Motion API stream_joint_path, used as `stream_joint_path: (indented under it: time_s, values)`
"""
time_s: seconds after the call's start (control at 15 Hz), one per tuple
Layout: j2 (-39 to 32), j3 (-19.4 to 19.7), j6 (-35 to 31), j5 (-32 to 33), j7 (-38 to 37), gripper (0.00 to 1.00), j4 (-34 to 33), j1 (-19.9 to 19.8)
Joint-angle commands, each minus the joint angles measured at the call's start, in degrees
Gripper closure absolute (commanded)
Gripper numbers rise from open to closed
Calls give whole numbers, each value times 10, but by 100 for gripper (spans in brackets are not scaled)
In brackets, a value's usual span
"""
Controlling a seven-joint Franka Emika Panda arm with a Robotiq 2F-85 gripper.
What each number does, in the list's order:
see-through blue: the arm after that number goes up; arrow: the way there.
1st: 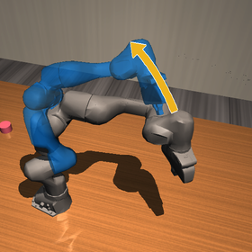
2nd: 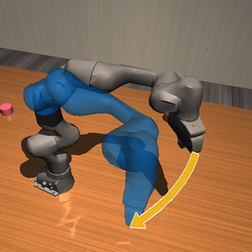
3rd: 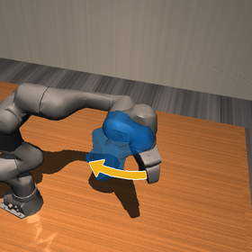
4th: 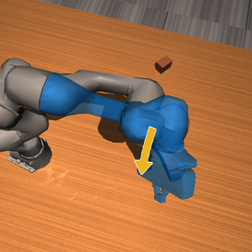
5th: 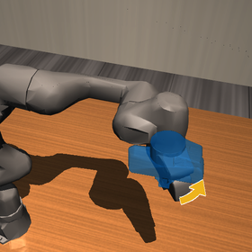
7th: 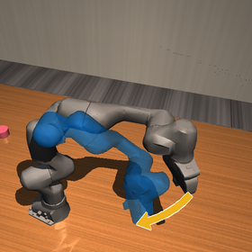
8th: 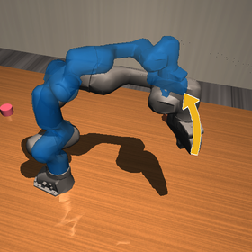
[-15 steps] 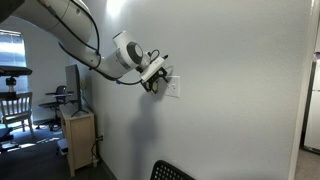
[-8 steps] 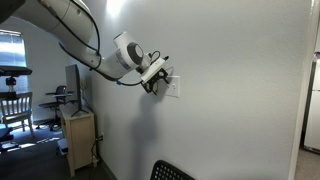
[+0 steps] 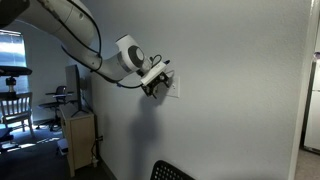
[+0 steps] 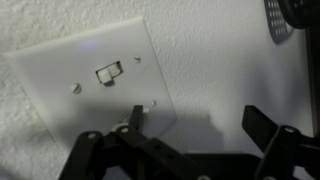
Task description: Turn off the left light switch
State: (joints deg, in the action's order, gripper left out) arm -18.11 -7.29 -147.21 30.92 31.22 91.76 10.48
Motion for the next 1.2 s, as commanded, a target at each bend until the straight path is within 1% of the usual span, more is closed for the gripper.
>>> stream_joint_path:
  time_s: [0.0, 0.33, 0.6, 0.8, 0.93, 1.13]
  values:
    - [-5, -8, 15, -28, 25, 0, 7, -9]
    - [35, -15, 19, -72, 38, 0, 35, -14]
    - [58, -24, 73, -98, 54, 0, 52, -12]
    - [70, -32, 111, -129, 82, 0, 59, -13]
    - [72, -32, 130, -137, 89, 0, 55, -11]
    - [75, -31, 141, -141, 94, 0, 53, -10]
